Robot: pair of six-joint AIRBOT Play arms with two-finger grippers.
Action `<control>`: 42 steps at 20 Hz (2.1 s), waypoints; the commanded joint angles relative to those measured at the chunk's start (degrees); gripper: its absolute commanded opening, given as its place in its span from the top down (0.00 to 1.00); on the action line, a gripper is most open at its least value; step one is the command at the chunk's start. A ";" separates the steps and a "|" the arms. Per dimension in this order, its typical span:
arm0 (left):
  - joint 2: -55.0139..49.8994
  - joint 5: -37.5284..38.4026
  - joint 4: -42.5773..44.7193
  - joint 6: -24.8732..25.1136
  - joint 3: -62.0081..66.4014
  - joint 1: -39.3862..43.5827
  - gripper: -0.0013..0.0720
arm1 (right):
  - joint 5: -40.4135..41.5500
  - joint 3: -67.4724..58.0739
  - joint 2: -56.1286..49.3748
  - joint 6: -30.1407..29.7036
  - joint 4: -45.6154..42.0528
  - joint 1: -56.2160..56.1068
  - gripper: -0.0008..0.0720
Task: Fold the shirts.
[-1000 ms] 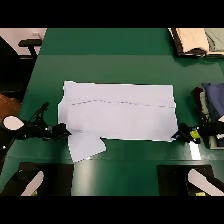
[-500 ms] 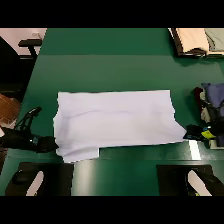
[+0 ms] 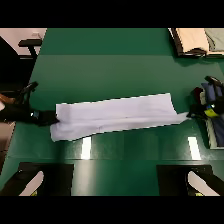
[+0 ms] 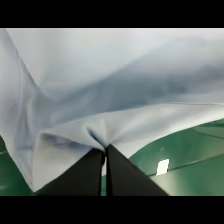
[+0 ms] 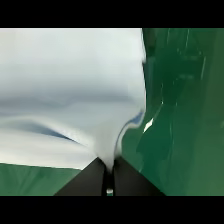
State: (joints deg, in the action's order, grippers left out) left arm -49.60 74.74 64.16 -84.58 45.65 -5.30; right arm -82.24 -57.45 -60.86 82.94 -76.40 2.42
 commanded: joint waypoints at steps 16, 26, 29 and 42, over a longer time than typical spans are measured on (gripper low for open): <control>-25.49 -7.63 -7.58 8.15 17.84 -0.02 0.95 | 5.60 -12.55 -23.30 -9.11 16.46 7.72 0.36; -25.99 -22.91 -13.33 3.50 17.64 18.58 0.95 | 6.51 -4.83 -33.51 -15.13 29.07 10.32 0.34; -27.45 -29.38 -13.57 1.88 17.88 24.39 0.95 | 6.23 -8.02 -35.15 -15.13 28.76 5.79 0.97; -51.34 -26.18 -14.08 -0.50 33.20 38.42 0.95 | 1.16 -29.29 -15.63 -9.35 36.41 -7.02 0.96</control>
State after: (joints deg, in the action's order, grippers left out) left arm -97.51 48.86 50.41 -84.77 76.82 31.16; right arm -81.08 -82.39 -79.55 71.53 -41.36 -0.08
